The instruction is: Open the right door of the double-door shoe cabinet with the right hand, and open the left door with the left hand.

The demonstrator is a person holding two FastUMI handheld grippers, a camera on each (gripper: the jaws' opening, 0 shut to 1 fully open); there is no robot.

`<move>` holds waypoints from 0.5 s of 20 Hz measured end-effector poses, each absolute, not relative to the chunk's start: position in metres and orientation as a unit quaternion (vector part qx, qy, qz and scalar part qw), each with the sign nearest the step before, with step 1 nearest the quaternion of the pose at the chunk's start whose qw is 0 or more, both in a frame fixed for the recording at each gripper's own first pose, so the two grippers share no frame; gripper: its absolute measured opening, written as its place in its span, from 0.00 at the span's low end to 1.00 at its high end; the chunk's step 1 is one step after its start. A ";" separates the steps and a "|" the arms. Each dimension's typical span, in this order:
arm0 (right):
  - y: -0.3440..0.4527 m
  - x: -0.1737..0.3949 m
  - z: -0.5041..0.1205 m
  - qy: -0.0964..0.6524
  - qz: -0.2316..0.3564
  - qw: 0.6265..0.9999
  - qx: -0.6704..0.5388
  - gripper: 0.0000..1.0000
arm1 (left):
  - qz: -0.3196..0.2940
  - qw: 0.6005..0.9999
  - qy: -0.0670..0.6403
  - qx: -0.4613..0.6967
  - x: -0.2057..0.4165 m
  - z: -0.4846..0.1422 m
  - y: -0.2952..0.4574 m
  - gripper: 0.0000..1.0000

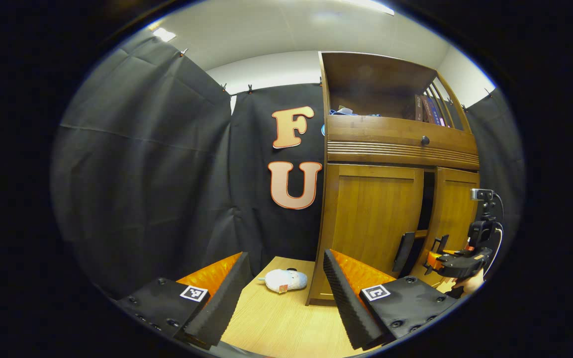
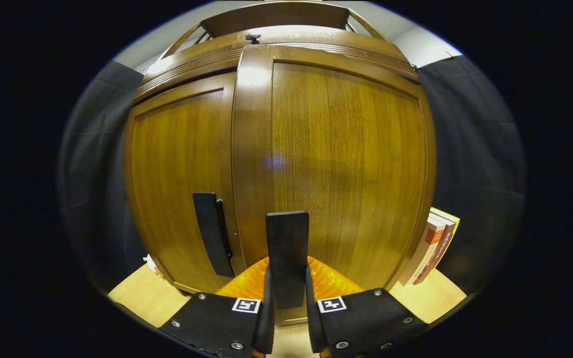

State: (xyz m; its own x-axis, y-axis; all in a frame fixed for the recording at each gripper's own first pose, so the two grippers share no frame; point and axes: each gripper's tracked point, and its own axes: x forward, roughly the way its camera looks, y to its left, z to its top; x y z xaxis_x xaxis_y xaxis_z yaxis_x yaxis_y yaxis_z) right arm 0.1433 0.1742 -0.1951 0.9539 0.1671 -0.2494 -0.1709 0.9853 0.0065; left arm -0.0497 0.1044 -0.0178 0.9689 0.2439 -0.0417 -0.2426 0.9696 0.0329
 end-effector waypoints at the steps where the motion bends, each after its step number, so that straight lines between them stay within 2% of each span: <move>1: 0.169 0.135 -0.196 0.125 0.090 0.988 -0.006 0.27 | 0.125 0.992 0.024 0.012 -0.056 -0.019 0.103 0.97; 5: 0.147 0.104 -0.190 0.136 0.101 0.986 0.005 0.27 | 0.124 0.992 0.026 0.012 -0.067 -0.016 0.093 0.99; 8: 0.129 0.085 -0.189 0.139 0.100 0.985 0.005 0.27 | 0.116 0.993 0.023 0.015 -0.073 -0.011 0.080 0.96; 9: 0.123 0.078 -0.188 0.140 0.099 0.985 0.004 0.31 | 0.112 0.993 0.022 0.015 -0.076 -0.009 0.075 0.95; 10: 0.116 0.072 -0.187 0.142 0.095 0.985 0.005 0.27 | 0.108 0.994 0.020 0.016 -0.077 -0.007 0.069 0.94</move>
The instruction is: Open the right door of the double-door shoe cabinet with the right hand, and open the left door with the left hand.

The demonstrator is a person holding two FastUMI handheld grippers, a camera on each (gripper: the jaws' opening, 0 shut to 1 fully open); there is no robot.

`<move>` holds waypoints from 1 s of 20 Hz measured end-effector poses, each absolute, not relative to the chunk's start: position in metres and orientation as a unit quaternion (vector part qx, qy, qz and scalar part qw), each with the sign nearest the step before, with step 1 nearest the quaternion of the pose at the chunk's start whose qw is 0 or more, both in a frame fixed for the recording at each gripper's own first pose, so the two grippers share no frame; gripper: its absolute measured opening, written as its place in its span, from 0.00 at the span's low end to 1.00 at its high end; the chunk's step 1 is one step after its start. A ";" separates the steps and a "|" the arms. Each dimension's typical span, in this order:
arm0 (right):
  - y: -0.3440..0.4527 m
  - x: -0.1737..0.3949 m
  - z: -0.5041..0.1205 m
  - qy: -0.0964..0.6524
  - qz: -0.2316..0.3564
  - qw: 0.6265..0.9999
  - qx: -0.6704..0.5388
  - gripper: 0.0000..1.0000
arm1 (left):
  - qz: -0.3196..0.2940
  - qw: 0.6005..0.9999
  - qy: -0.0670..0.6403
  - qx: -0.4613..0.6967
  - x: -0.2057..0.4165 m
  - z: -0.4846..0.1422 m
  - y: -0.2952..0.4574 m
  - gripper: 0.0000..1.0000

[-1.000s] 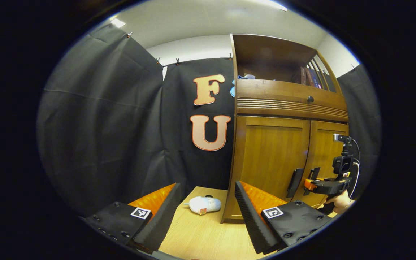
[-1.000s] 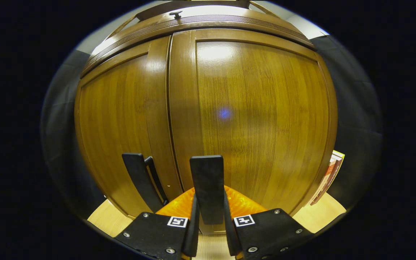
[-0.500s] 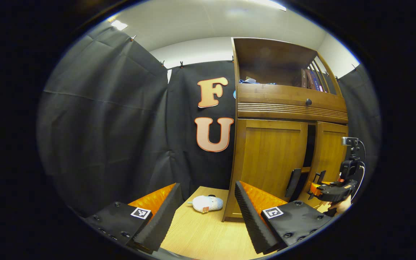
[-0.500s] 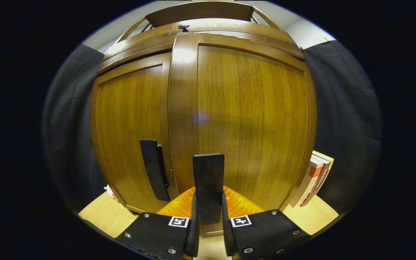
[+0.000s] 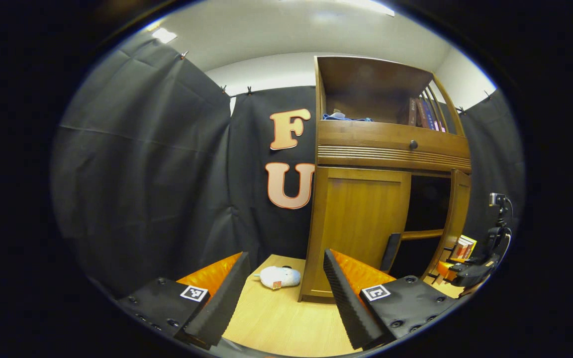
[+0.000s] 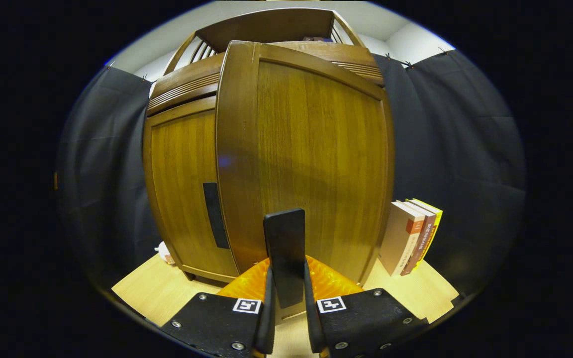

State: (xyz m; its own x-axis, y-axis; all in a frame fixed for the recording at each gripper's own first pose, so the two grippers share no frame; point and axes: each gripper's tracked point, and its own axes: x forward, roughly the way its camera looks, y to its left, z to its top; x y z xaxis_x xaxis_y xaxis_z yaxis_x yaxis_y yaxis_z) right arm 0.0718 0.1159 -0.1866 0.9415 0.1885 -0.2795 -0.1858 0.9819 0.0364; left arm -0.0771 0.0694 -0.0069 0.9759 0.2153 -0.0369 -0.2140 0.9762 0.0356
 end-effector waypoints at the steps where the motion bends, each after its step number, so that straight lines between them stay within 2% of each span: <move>1: 0.110 0.067 -0.185 0.143 0.091 0.985 0.005 0.27 | 0.104 0.994 0.020 0.016 -0.078 -0.007 0.065 0.94; 14: 0.048 0.027 -0.178 0.151 0.049 0.987 0.001 0.18 | 0.067 0.997 0.023 0.013 -0.088 -0.004 0.015 0.94; 19: 0.028 0.020 -0.177 0.154 0.039 0.987 -0.003 0.17 | 0.054 0.998 0.022 0.012 -0.089 -0.005 0.001 0.94; 20: 0.024 0.018 -0.176 0.155 0.037 0.987 -0.002 0.14 | 0.053 0.998 0.023 0.012 -0.089 -0.005 -0.002 0.94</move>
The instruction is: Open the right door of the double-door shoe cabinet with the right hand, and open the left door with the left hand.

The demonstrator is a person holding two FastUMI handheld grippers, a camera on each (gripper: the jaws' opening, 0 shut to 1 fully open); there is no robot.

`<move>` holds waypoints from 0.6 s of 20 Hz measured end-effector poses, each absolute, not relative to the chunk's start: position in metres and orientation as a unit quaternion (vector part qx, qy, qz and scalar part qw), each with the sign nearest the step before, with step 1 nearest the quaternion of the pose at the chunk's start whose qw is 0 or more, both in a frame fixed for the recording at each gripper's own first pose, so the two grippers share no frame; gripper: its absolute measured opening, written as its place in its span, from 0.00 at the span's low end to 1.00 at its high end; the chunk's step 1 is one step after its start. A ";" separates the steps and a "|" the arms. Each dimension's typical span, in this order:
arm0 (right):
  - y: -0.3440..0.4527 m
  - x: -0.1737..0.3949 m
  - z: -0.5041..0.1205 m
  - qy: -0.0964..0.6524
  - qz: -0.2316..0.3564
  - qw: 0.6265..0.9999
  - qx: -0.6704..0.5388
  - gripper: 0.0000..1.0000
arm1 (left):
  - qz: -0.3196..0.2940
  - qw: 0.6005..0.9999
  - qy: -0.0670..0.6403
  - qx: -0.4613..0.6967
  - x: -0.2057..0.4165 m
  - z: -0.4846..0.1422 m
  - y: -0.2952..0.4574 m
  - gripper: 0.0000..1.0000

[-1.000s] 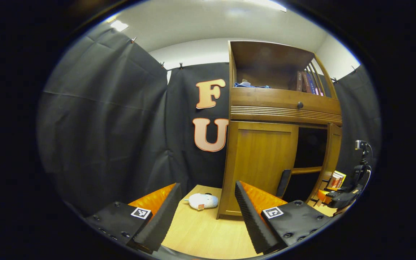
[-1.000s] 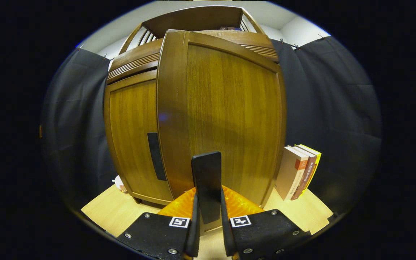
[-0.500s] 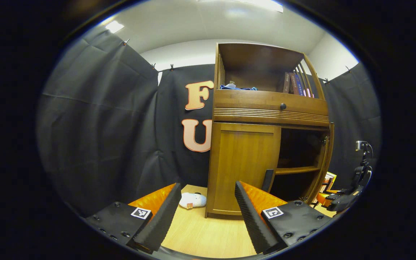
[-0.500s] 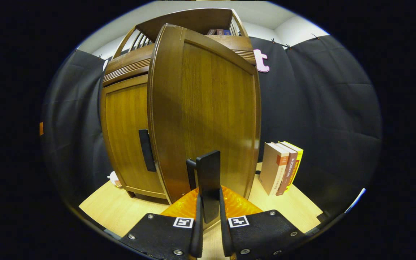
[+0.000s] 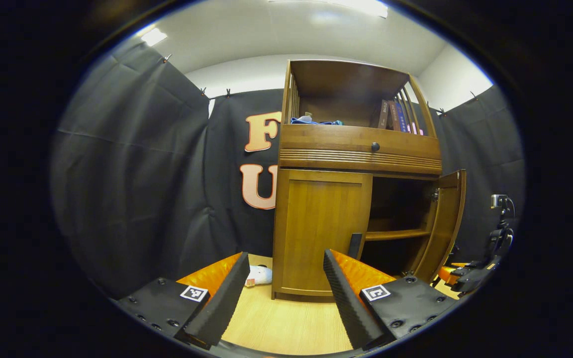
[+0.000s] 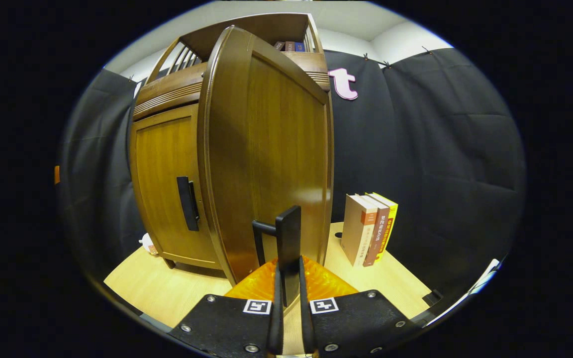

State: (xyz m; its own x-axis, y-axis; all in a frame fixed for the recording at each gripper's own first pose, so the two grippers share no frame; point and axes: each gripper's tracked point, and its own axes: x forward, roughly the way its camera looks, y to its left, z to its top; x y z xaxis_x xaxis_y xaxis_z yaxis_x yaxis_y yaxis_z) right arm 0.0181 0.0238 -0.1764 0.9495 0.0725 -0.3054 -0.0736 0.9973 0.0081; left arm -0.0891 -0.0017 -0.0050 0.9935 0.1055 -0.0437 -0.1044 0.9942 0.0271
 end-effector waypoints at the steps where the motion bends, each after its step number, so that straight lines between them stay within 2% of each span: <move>1: 0.020 0.017 -0.176 0.155 0.035 0.987 0.000 0.14 | 0.051 0.998 0.023 0.013 -0.089 -0.006 -0.003 0.94; 3: 0.008 0.015 -0.175 0.155 0.026 0.988 0.000 0.14 | 0.047 0.999 0.024 0.014 -0.089 -0.007 -0.006 0.94; 7: -0.026 0.010 -0.174 0.154 0.003 0.988 0.010 0.05 | 0.039 0.999 0.024 0.015 -0.085 -0.005 -0.014 0.94; 8: -0.036 0.010 -0.173 0.155 -0.003 0.988 0.011 0.09 | 0.036 0.999 0.023 0.015 -0.085 -0.005 -0.016 0.94; 9: -0.044 0.010 -0.173 0.156 -0.006 0.988 0.012 0.02 | 0.033 0.999 0.021 0.016 -0.083 -0.003 -0.018 0.94; 10: -0.052 0.010 -0.174 0.157 -0.008 0.987 0.016 0.01 | 0.030 0.999 0.021 0.017 -0.082 -0.004 -0.022 0.94; 11: -0.057 0.011 -0.172 0.156 -0.007 0.987 0.021 0.07 | 0.026 0.999 0.023 0.017 -0.080 -0.005 -0.025 0.94; 12: -0.061 0.011 -0.172 0.154 -0.002 0.988 0.024 0.01 | 0.022 0.999 0.024 0.016 -0.079 -0.005 -0.029 0.94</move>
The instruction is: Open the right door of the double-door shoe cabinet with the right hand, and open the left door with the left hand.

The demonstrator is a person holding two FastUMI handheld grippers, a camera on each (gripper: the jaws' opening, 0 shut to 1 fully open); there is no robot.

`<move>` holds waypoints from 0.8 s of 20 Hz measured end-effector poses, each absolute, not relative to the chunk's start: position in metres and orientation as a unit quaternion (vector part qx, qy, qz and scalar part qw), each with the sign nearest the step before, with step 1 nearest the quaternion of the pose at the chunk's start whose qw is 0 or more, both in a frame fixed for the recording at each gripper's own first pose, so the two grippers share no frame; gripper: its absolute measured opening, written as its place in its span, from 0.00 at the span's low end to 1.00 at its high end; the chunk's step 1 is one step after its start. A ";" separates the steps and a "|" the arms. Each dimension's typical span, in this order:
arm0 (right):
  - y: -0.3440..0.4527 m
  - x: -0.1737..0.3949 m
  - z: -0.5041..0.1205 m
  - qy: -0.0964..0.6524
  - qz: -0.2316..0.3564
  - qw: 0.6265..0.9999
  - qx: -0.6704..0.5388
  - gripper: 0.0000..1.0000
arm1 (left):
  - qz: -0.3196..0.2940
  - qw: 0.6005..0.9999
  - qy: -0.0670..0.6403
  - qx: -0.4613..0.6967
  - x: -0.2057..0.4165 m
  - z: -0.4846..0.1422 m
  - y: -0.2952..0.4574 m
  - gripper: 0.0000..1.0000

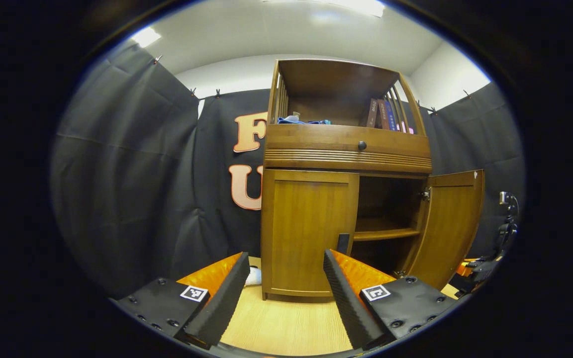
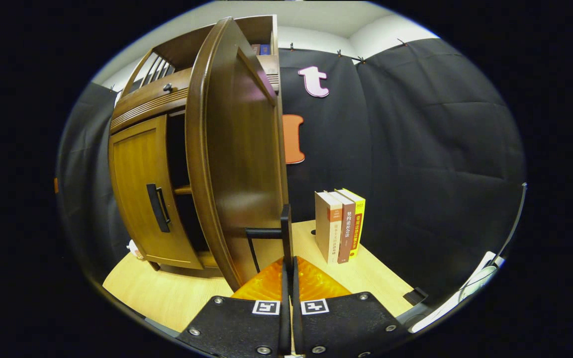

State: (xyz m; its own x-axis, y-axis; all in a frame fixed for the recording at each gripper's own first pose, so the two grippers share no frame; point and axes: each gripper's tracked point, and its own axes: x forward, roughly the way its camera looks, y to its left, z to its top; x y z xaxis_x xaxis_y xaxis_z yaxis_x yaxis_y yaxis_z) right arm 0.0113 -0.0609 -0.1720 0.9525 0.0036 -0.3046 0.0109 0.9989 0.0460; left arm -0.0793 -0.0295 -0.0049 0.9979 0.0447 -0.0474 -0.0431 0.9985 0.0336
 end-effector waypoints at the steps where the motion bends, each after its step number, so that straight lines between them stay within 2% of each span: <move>1: -0.066 0.011 -0.172 0.151 0.002 0.988 0.023 0.01 | 0.016 0.999 0.025 0.014 -0.079 -0.005 -0.035 0.94; 11: -0.099 0.017 -0.172 0.141 0.051 0.988 0.042 0.01 | -0.018 0.999 0.027 0.015 -0.075 -0.004 -0.065 0.94; 12: -0.101 0.018 -0.173 0.141 0.054 0.987 0.048 0.03 | -0.019 0.999 0.027 0.014 -0.075 -0.004 -0.065 0.94; 14: -0.106 0.016 -0.172 0.139 0.055 0.987 0.051 0.14 | -0.019 0.999 0.025 0.012 -0.075 -0.002 -0.066 0.95; 15: -0.109 0.014 -0.173 0.139 0.050 0.988 0.050 0.04 | -0.018 0.999 0.025 0.013 -0.074 -0.003 -0.066 0.96; 16: -0.115 0.012 -0.174 0.139 0.045 0.988 0.051 0.05 | -0.017 0.999 0.026 0.013 -0.071 -0.004 -0.065 0.97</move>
